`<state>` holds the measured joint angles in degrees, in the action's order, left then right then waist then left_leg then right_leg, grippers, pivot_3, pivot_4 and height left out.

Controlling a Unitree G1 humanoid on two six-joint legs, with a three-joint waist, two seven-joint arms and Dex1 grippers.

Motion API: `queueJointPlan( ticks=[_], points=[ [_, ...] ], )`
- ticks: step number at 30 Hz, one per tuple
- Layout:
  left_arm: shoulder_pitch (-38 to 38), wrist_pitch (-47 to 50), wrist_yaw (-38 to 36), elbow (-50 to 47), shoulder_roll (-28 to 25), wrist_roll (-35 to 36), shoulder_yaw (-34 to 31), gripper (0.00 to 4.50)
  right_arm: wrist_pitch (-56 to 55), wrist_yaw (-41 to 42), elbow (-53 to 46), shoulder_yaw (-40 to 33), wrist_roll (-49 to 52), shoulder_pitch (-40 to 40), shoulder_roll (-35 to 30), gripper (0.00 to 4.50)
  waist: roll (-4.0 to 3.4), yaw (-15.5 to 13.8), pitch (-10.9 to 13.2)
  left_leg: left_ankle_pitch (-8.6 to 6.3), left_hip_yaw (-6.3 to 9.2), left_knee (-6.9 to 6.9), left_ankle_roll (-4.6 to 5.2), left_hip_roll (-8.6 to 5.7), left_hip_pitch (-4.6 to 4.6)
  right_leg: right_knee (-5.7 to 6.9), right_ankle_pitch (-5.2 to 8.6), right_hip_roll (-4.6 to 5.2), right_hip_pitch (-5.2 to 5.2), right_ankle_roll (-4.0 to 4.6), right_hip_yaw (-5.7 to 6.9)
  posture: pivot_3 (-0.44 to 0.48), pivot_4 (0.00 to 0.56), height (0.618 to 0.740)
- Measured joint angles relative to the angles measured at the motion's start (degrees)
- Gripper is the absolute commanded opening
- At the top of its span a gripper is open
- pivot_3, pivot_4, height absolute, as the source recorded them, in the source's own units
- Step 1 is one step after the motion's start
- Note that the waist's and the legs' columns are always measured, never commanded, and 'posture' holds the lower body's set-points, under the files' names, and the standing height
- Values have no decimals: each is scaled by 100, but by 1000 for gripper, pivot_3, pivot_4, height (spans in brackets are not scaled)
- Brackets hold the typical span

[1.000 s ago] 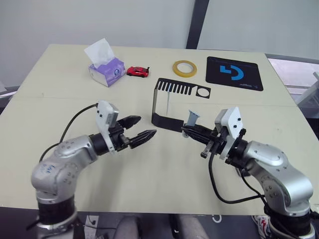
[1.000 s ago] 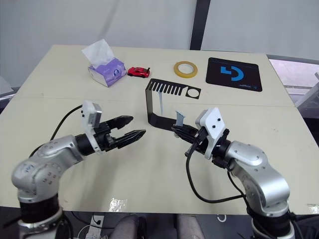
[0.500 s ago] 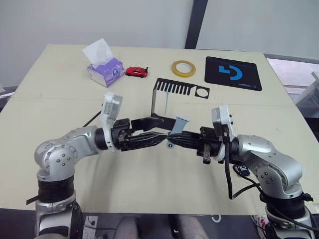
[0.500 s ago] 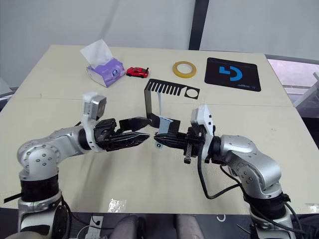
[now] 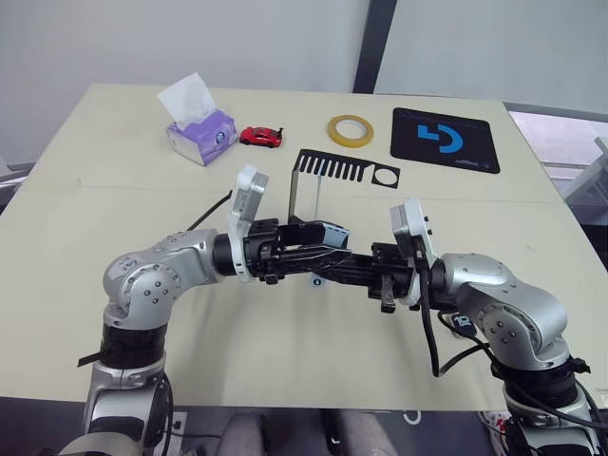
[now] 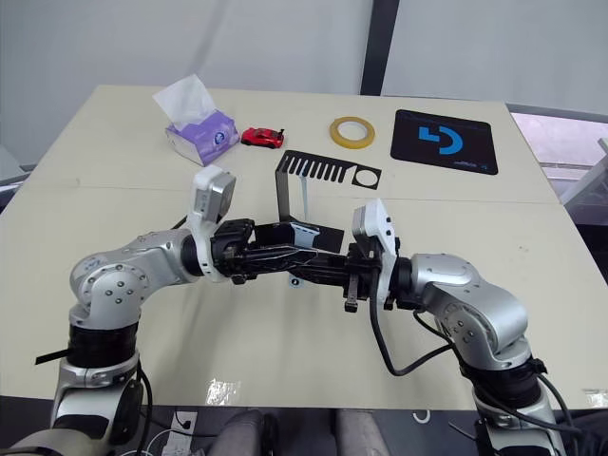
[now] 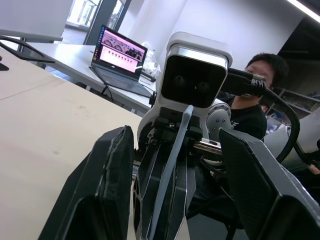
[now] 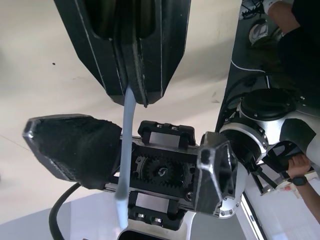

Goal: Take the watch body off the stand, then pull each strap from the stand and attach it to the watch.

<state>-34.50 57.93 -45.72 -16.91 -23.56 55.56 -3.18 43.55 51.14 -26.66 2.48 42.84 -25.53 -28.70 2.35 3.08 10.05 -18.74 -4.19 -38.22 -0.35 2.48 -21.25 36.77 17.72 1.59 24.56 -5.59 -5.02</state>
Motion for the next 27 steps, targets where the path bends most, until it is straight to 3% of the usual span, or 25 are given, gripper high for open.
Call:
queueJointPlan(
  ticks=[14,27],
  points=[
    [-249,20,309,154,211,129,25,2861,-82,-62,3,108,-6,-8,0,0,0,-5,0,0,6,0,0,-1,-2,1,0,1,0,1,3,0,150,738],
    [-117,12,239,156,0,103,165,2861,-84,-70,19,108,-6,-8,-8,0,0,-7,0,1,8,0,-2,0,-2,2,1,1,-1,2,4,0,150,738]
  ],
)
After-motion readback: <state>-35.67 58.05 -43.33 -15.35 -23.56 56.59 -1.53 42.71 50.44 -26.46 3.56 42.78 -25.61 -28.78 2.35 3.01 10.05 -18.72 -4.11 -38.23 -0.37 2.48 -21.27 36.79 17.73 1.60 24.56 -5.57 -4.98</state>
